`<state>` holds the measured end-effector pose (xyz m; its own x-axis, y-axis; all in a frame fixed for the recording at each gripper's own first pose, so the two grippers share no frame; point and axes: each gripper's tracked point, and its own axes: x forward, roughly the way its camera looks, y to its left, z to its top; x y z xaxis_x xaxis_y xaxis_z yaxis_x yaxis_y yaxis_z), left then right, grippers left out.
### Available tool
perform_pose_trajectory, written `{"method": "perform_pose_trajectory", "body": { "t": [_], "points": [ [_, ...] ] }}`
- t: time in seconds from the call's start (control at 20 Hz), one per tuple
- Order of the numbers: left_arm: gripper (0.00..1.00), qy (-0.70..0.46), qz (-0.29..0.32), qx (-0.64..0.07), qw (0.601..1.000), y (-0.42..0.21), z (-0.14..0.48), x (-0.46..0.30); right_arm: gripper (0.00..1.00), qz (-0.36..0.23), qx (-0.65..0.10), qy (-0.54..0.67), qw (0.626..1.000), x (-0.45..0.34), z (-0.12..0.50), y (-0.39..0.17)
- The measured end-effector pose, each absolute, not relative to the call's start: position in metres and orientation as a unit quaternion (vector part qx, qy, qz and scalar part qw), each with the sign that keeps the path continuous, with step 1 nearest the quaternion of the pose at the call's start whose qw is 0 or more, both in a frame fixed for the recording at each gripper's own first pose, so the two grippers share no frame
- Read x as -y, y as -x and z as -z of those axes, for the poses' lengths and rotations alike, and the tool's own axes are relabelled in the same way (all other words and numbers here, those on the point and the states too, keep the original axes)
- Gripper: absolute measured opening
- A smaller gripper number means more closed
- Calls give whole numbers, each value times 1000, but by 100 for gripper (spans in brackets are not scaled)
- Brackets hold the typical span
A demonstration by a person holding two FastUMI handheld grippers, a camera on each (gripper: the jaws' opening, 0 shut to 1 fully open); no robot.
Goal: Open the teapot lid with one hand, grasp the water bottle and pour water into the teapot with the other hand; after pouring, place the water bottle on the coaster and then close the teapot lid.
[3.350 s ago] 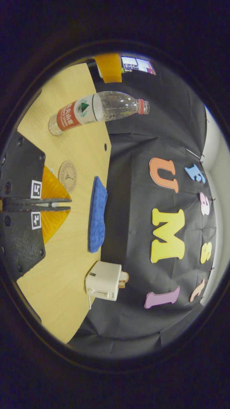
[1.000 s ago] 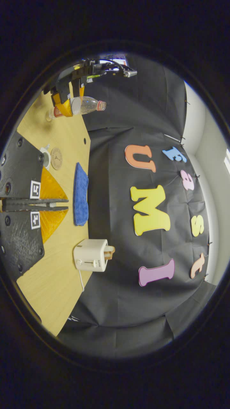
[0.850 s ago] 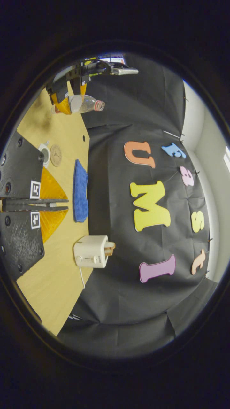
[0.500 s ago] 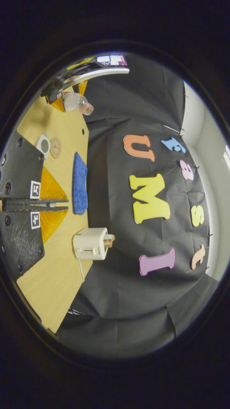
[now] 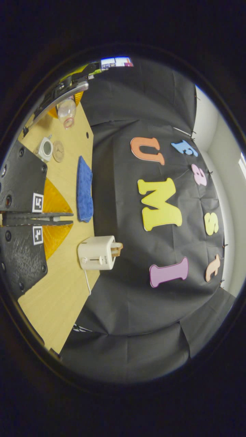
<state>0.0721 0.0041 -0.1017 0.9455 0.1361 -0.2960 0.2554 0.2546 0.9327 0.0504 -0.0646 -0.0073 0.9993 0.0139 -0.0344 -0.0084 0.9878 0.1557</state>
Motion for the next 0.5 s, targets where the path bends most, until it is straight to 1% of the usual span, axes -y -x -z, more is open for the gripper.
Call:
{"method": "perform_pose_trajectory", "body": {
  "t": [0.25,0.5],
  "points": [
    [72,-680,46,-173,711,-72,103,-6,0,-7,-10,-82,997,69,1,-45],
    [72,-721,50,-172,670,-72,99,-1,0,-4,-7,-90,996,75,-3,-43]
  ]
}}
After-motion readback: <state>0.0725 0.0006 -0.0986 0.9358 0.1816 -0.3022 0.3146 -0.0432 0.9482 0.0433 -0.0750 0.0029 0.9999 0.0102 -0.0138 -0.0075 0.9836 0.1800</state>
